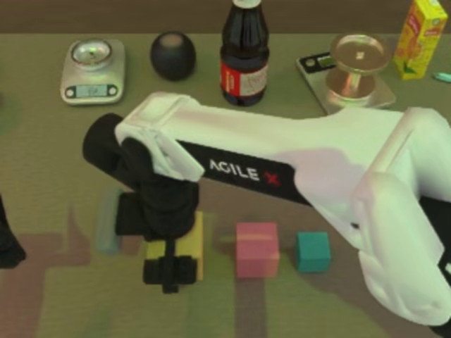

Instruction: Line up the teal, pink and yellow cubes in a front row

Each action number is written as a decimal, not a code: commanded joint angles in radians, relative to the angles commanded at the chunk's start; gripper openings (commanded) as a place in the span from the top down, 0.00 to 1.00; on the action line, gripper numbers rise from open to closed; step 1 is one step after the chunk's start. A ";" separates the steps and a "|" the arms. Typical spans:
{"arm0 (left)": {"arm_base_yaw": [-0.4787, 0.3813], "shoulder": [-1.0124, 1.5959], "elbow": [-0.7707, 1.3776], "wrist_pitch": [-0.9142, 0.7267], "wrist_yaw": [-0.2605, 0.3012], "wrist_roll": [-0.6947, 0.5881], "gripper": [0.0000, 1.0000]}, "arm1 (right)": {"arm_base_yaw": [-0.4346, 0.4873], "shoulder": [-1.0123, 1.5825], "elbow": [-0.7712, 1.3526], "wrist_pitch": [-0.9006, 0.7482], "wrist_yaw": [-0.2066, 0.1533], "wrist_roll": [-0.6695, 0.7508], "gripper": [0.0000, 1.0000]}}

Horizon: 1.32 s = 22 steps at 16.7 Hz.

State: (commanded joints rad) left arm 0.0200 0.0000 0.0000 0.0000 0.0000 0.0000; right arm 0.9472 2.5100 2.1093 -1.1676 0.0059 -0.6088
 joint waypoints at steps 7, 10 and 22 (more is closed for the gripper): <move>0.000 0.000 0.000 0.000 0.000 0.000 0.00 | 0.000 0.000 0.000 0.000 0.000 0.000 0.00; 0.000 0.000 0.000 0.000 0.000 0.000 0.00 | 0.000 0.000 0.000 0.000 0.000 0.000 0.00; 0.000 0.000 0.000 0.000 0.000 0.000 0.00 | 0.005 -0.008 0.223 -0.236 0.000 -0.001 0.00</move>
State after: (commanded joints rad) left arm 0.0200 0.0000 0.0000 0.0000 0.0000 0.0000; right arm 0.9526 2.5023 2.3324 -1.4037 0.0056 -0.6101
